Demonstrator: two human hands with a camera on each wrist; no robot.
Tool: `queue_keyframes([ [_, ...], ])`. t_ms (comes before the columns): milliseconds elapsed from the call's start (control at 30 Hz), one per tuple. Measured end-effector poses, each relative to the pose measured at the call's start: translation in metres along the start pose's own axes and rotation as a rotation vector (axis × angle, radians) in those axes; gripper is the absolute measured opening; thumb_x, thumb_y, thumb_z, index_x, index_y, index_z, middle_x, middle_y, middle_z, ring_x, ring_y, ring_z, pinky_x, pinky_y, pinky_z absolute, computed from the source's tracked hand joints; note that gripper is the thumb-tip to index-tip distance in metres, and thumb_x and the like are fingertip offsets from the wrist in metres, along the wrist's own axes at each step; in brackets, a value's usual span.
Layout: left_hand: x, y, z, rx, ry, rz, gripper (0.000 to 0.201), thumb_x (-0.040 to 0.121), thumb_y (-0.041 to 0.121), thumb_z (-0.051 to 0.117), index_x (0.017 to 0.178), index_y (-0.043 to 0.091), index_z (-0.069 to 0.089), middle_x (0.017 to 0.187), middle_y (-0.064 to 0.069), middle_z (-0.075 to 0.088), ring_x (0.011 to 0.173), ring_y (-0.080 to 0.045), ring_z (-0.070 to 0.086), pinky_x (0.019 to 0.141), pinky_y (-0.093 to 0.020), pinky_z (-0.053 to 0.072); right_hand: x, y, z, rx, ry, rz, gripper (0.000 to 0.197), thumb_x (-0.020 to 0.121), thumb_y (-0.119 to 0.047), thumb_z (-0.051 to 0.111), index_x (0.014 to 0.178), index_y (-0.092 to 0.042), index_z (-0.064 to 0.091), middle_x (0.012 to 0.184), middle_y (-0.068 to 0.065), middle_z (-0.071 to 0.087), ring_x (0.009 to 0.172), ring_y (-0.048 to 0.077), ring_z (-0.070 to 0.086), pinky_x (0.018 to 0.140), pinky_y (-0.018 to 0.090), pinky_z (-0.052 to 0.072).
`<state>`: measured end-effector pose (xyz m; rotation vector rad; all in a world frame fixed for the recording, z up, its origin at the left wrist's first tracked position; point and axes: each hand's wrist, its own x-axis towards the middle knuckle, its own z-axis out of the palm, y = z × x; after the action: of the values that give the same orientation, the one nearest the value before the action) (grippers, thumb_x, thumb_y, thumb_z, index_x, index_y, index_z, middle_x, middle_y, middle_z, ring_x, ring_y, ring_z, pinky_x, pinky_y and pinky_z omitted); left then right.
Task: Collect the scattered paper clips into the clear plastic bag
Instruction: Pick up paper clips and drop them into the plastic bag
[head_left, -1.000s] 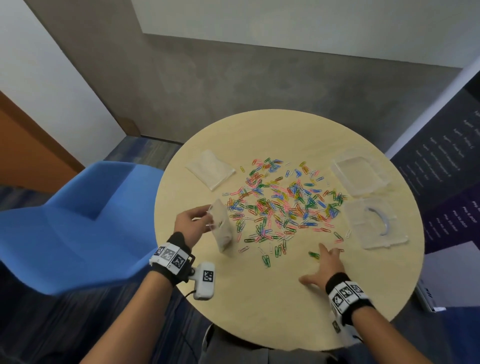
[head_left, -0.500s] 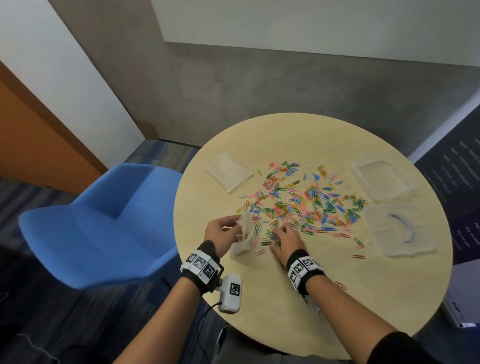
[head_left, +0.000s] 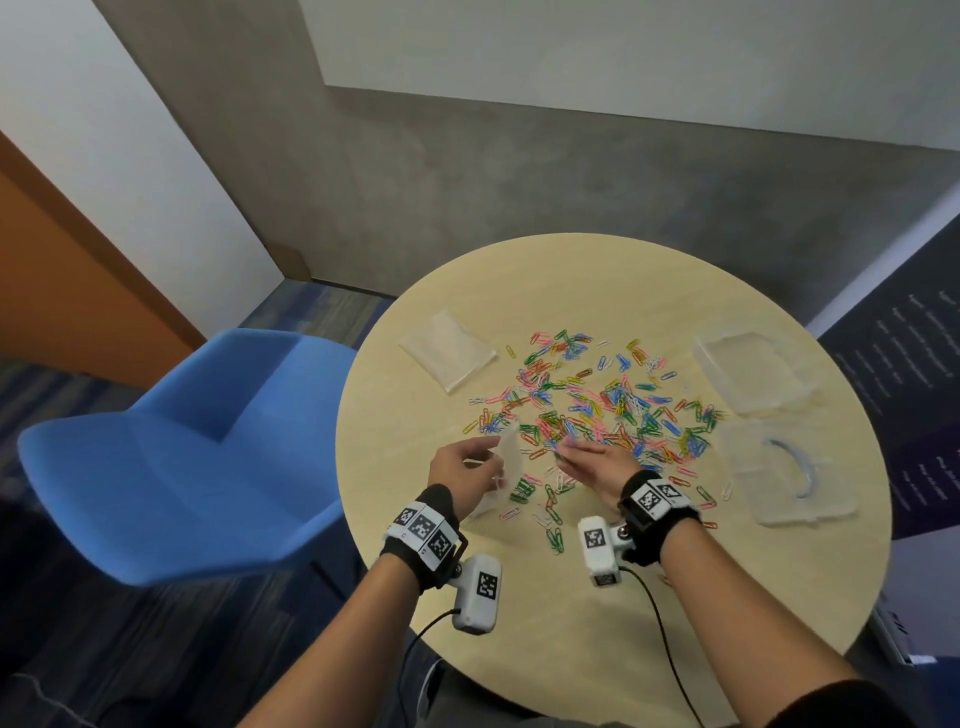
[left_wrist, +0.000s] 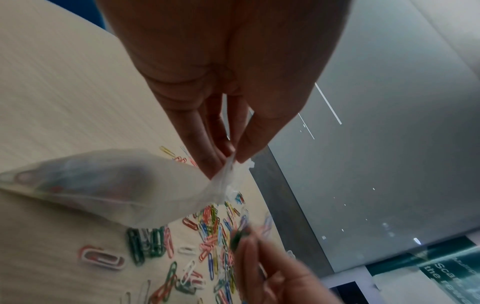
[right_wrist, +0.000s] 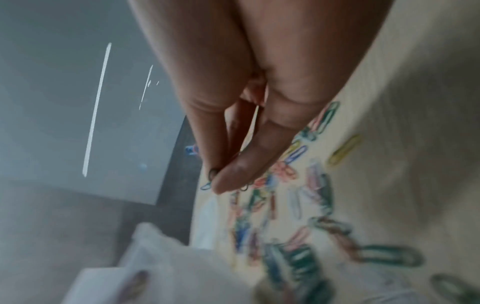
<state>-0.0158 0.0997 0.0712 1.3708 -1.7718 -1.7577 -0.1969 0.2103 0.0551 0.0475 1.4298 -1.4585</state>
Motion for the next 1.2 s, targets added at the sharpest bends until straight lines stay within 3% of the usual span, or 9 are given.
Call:
queue_keyframes([
  [167,0.004,0.009,0.025,-0.008,0.004,0.018,0.031,0.09,0.004,0.061,0.12,0.008,0.065,0.078,0.0,0.067,0.075,-0.027,0.072,0.081,-0.043,0.06,-0.01,-0.014,0.023,-0.051,-0.185,-0.084,0.025,0.082,0.007,0.067,0.106,0.011,0.065,0.102,0.018,0.069,0.083,0.02,0.07,0.071,0.022,0.059],
  [333,0.014,0.015,0.046,0.042,0.003,0.033,0.028,0.091,0.008,0.06,0.118,0.01,0.066,0.082,-0.004,0.071,0.073,-0.023,0.072,0.079,-0.039,0.06,0.0,-0.012,0.022,-0.673,-0.015,-0.283,0.017,0.081,0.001,0.071,0.098,0.0,0.073,0.1,0.018,0.072,0.08,0.023,0.072,0.072,0.027,0.06],
  [433,0.019,0.017,0.057,0.098,0.004,0.052,0.03,0.09,0.009,0.061,0.118,0.011,0.068,0.09,-0.009,0.072,0.076,-0.025,0.073,0.079,-0.04,0.06,0.008,-0.016,0.02,-1.012,0.011,-0.328,0.029,0.086,0.001,0.059,0.113,-0.005,0.07,0.106,0.013,0.071,0.095,0.024,0.069,0.09,0.035,0.055],
  [533,0.024,0.02,0.068,0.121,0.009,0.046,0.03,0.089,0.011,0.062,0.118,0.012,0.068,0.095,-0.011,0.072,0.077,-0.023,0.073,0.076,-0.036,0.061,0.008,-0.024,0.022,-1.232,-0.03,-0.374,0.03,0.088,0.0,0.056,0.115,-0.007,0.069,0.108,0.011,0.069,0.097,0.021,0.064,0.094,0.026,0.049],
  [633,0.03,0.022,0.072,0.11,0.011,0.025,0.03,0.089,0.009,0.061,0.118,0.012,0.068,0.087,-0.008,0.073,0.07,-0.018,0.072,0.072,-0.031,0.061,0.009,-0.039,0.016,-1.237,-0.04,-0.471,0.019,0.084,-0.005,0.065,0.097,-0.013,0.077,0.097,0.003,0.074,0.087,0.014,0.068,0.087,0.023,0.054],
  [733,0.036,0.021,0.069,0.083,0.039,-0.011,0.03,0.09,0.006,0.059,0.118,0.013,0.067,0.076,-0.002,0.071,0.068,-0.018,0.071,0.078,-0.036,0.06,0.032,-0.065,-0.015,-1.105,0.204,-0.536,0.017,0.084,-0.007,0.064,0.089,-0.017,0.077,0.094,0.0,0.074,0.082,0.012,0.066,0.083,0.029,0.057],
  [867,0.042,0.015,0.059,0.07,0.067,-0.032,0.03,0.088,0.008,0.062,0.116,0.013,0.07,0.079,0.0,0.072,0.074,-0.02,0.072,0.082,-0.041,0.06,0.078,-0.091,-0.09,-1.428,0.471,-0.344,0.043,0.091,-0.036,0.058,0.129,-0.018,0.055,0.136,0.011,0.047,0.123,0.032,0.046,0.097,0.044,0.046],
  [967,0.044,0.009,0.054,0.06,0.085,-0.047,0.033,0.084,0.011,0.063,0.115,0.017,0.071,0.086,-0.001,0.073,0.079,-0.02,0.073,0.082,-0.043,0.06,0.099,-0.086,-0.131,-1.612,0.498,-0.176,0.059,0.093,-0.052,0.044,0.141,-0.018,0.039,0.143,0.016,0.036,0.127,0.038,0.039,0.099,0.047,0.042],
  [1200,0.044,0.009,0.054,0.075,0.085,-0.029,0.031,0.084,0.014,0.063,0.113,0.018,0.073,0.089,-0.004,0.072,0.081,-0.023,0.072,0.081,-0.044,0.06,0.098,-0.056,-0.122,-1.773,0.441,-0.164,0.078,0.091,-0.06,0.038,0.146,-0.006,0.028,0.143,0.023,0.034,0.127,0.038,0.039,0.107,0.044,0.036],
])
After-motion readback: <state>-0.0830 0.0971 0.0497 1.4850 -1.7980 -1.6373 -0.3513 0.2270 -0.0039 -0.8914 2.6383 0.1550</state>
